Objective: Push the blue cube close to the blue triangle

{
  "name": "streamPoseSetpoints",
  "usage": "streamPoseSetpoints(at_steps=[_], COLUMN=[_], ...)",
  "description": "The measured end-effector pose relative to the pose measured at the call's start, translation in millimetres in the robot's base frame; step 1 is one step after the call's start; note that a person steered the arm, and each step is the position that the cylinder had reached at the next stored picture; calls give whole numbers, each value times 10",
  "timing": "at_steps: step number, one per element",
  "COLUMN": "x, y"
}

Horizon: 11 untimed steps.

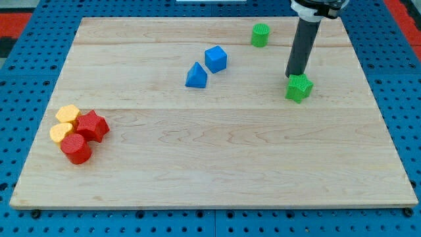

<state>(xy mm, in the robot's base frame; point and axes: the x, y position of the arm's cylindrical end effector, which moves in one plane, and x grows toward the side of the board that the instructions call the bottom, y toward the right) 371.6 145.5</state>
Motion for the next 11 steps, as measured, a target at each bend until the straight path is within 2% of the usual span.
streamPoseSetpoints(at_steps=[1,2,3,6,7,8,9,10,11], x=[203,889,1119,372,373,446,-182,-478,-513], y=[-848,-593,-110,-19,-298,-1101,-973,-916,-1536])
